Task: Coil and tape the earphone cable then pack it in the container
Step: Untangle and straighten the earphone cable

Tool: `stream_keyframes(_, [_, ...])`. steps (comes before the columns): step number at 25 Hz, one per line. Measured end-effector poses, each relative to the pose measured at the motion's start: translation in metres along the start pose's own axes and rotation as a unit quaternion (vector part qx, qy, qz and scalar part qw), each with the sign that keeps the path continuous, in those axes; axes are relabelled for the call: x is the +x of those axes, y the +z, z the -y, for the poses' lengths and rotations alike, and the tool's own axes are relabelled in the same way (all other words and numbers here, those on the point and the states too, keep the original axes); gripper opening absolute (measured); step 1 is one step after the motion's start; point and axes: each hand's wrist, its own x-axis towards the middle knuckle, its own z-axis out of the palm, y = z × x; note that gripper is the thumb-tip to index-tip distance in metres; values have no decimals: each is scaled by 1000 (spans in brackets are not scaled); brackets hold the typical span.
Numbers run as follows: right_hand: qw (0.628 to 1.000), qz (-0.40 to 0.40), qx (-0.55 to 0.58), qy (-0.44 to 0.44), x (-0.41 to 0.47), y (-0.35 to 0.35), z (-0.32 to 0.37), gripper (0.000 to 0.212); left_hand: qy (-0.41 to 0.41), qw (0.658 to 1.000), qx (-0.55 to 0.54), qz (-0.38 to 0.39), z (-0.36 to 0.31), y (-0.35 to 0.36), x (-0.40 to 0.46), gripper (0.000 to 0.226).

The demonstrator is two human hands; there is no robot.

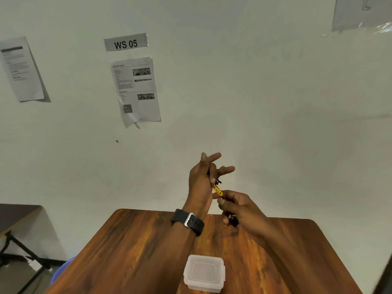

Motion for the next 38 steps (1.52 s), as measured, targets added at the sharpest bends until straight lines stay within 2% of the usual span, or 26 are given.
stream_keyframes(2, [995,-64,-75,-9,-1,3,6,19,8,999,51,-8,15,-1,-5,48])
stream_keyframes(3, [994,-88,-66,1,-2,2,7,21,7,1000,25,-5,23,-3,-8,46])
stream_keyframes(5, [995,-90,-28,33,-10,8,5,23,-32,993,-114,8,30,-13,-11,41])
stream_keyframes(7, [995,-71,-53,37,-20,13,-6,31,-90,961,-251,70,29,-22,-12,39])
stream_keyframes(8, [994,-87,-56,33,-24,11,-9,33,-116,942,-292,115,27,-27,-14,40])
stream_keyframes(10, [988,-153,32,19,-26,3,-7,32,-154,909,-327,206,21,-31,-20,39])
stream_keyframes(11, [983,-158,96,21,-24,-1,-6,34,-168,894,-333,247,19,-31,-25,37])
stream_keyframes(13, [978,-98,185,20,-22,-2,1,38,-197,867,-338,308,23,-28,-34,37])
stream_keyframes(16, [971,0,239,12,-19,8,7,53,-268,825,-323,379,31,-23,-41,41])
stream_keyframes(18, [985,-51,163,3,-17,11,4,61,-343,786,-302,416,32,-26,-43,41])
stream_keyframes(19, [989,-117,84,-20,-17,9,0,59,-381,771,-283,425,31,-27,-43,42])
stream_keyframes(21, [969,-238,-48,-54,-16,2,-4,49,-434,753,-236,435,31,-30,-43,44])
stream_keyframes(22, [964,-249,-76,-59,-14,-1,-6,47,-445,752,-206,440,31,-30,-42,44])
stream_keyframes(24, [977,-203,-48,-54,-13,1,-12,44,-449,757,-165,445,29,-30,-38,43])
stream_keyframes(26, [988,-104,110,-44,-18,8,-14,48,-440,766,-178,433,27,-31,-34,42])
stream_keyframes(28, [967,-48,249,7,-28,16,-15,56,-412,788,-213,405,29,-32,-30,41])
stream_keyframes(31, [971,-84,223,26,-36,30,-21,45,-349,828,-263,352,41,-37,-31,39])
stream_keyframes(34, [974,-125,188,32,-34,40,-36,32,-320,841,-302,316,56,-48,-36,37])
stream_keyframes(36, [969,-137,197,61,-33,42,-44,22,-314,852,-287,304,64,-61,-41,33])
stream_keyframes(38, [950,-137,258,105,-31,42,-58,25,-304,872,-240,300,69,-77,-47,27])
